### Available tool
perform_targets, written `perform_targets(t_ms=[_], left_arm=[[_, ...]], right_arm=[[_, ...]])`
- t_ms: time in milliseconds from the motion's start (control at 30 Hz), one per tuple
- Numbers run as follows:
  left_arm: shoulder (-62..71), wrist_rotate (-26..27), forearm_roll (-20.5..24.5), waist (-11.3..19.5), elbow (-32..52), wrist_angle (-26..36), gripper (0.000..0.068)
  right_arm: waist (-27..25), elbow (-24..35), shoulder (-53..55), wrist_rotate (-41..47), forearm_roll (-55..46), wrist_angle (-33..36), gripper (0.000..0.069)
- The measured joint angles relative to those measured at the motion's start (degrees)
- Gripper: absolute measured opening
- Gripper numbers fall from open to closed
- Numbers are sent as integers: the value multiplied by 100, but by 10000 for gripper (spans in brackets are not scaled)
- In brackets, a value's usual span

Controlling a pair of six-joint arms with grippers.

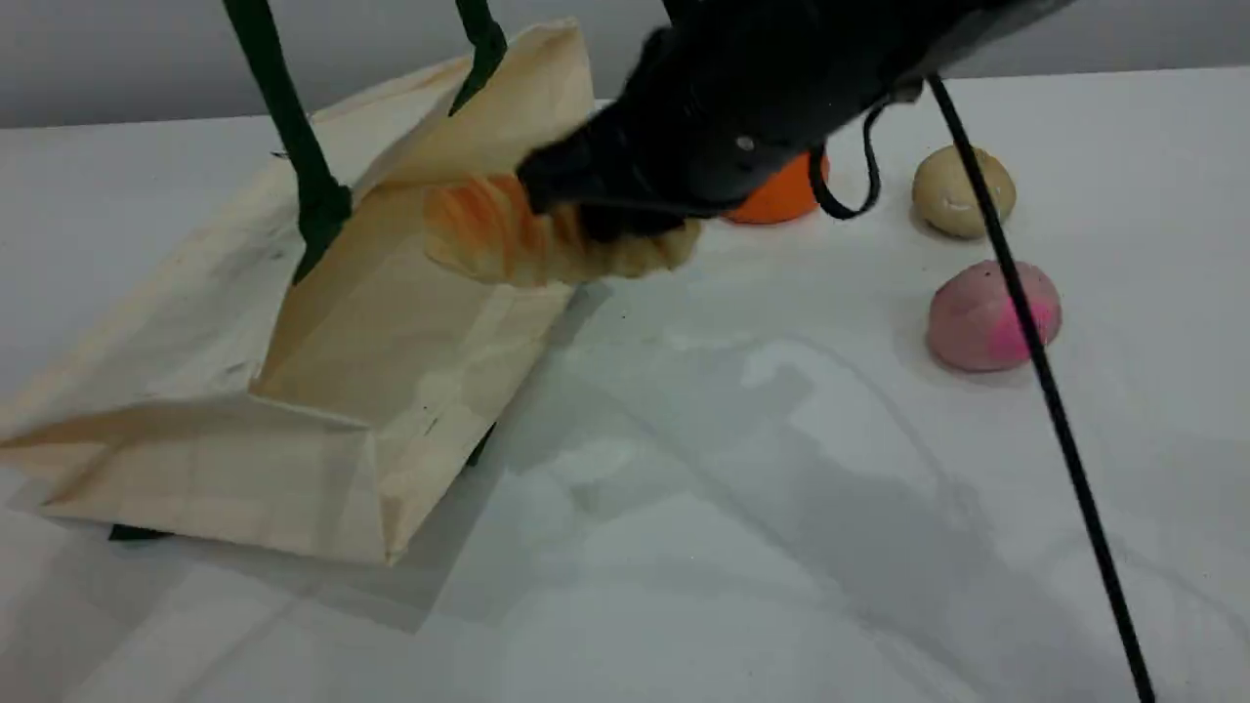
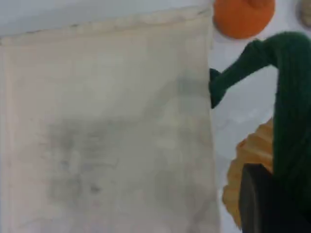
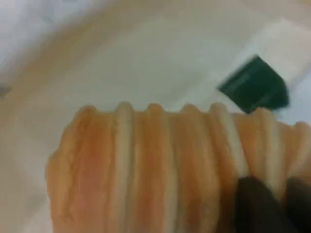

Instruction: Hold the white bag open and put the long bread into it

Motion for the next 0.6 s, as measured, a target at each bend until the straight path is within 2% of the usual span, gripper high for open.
perform_targets(t_ms=[133,267,467,600], left_arm=[[0,193,-317,0,0,73,76],[0,401,-629,0,-52,264,76],[0,429,-677,0,-661,786,76],[-5,414,-703,0,-1067,894,76]], right_arm=[[0,-5,25,-4,-12,449,62],[-8,-41,25,-4,-7,287,59],[-19,-41,25,-7,-7,369,57],[-14,-47,25,-7,-7,511,57]])
